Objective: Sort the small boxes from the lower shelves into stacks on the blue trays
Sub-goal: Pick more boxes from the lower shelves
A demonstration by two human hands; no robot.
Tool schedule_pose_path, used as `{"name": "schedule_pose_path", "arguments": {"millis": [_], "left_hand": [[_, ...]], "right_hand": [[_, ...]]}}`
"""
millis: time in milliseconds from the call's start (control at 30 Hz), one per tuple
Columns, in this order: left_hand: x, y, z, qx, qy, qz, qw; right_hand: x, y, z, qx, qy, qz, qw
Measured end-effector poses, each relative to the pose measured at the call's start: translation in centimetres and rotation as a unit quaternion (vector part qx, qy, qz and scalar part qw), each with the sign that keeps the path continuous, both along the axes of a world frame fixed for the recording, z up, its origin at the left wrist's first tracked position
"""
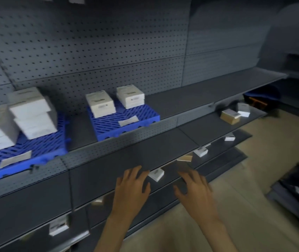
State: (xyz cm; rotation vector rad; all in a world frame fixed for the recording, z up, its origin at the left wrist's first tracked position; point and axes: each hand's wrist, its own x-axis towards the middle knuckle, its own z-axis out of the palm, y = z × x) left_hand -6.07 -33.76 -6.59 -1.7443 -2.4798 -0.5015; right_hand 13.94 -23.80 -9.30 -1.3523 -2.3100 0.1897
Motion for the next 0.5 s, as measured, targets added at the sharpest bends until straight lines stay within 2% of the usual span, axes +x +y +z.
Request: {"name": "schedule_pose_path", "arguments": {"millis": [300, 500], "left_hand": [[13.6, 12.6, -3.1, -0.051, -0.040, -0.064, 0.996], [18.7, 20.0, -4.2, -0.079, -0.050, -0.102, 0.990]], "right_hand": [[13.6, 8.4, -2.5, -0.038, -0.036, -0.043, 0.998], [19.0, 14.3, -3.5, -0.054, -0.048, -0.078, 0.994]]}}
